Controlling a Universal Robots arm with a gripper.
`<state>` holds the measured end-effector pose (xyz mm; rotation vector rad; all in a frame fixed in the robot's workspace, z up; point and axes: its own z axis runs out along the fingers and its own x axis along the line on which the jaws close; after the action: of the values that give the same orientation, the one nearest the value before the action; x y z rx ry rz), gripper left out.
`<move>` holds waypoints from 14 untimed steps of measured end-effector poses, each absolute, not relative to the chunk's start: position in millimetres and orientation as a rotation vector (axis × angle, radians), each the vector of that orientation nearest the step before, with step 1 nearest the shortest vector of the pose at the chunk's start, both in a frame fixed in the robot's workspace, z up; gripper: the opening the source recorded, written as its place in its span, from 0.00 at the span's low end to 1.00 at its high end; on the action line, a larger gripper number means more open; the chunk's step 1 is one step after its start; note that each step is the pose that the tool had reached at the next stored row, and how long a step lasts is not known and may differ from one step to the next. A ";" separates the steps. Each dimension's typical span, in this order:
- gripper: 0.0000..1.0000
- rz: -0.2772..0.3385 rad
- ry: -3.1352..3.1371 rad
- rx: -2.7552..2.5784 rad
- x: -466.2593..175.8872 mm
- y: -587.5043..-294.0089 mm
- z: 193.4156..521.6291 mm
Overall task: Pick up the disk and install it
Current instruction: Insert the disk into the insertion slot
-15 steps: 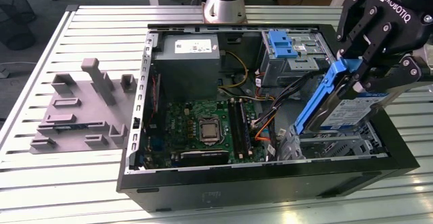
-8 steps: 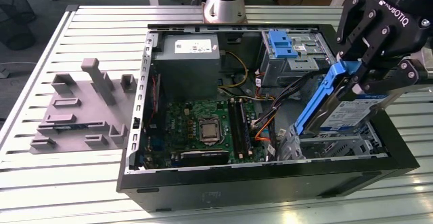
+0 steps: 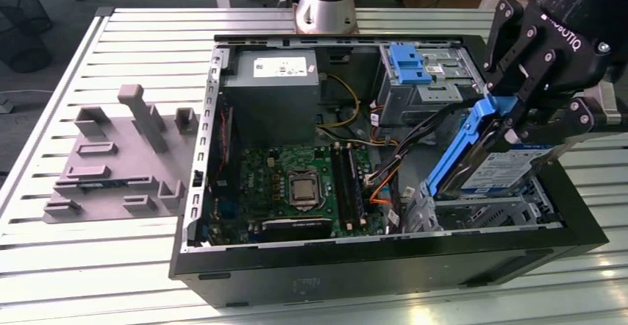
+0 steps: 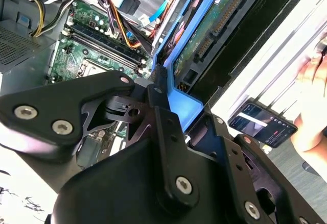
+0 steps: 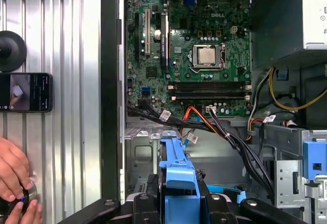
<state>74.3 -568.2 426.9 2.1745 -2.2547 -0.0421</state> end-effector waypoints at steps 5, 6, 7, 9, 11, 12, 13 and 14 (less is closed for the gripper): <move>0.36 -0.042 -2.255 2.174 74.3 -568.2 426.7; 0.36 -0.042 -2.255 2.175 74.3 -568.2 426.7; 0.38 -0.042 -2.255 2.174 74.3 -568.2 426.4; 0.44 -0.042 -2.255 2.175 74.3 -568.2 423.5; 0.44 -0.042 -2.255 2.175 74.3 -568.2 420.0; 0.44 -0.042 -2.255 2.175 74.3 -568.2 418.2; 0.44 -0.042 -2.255 2.175 74.3 -568.2 416.4; 0.44 -0.042 -2.255 2.175 74.3 -568.2 414.6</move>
<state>74.3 -568.2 414.6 2.1746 -2.2548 -0.0423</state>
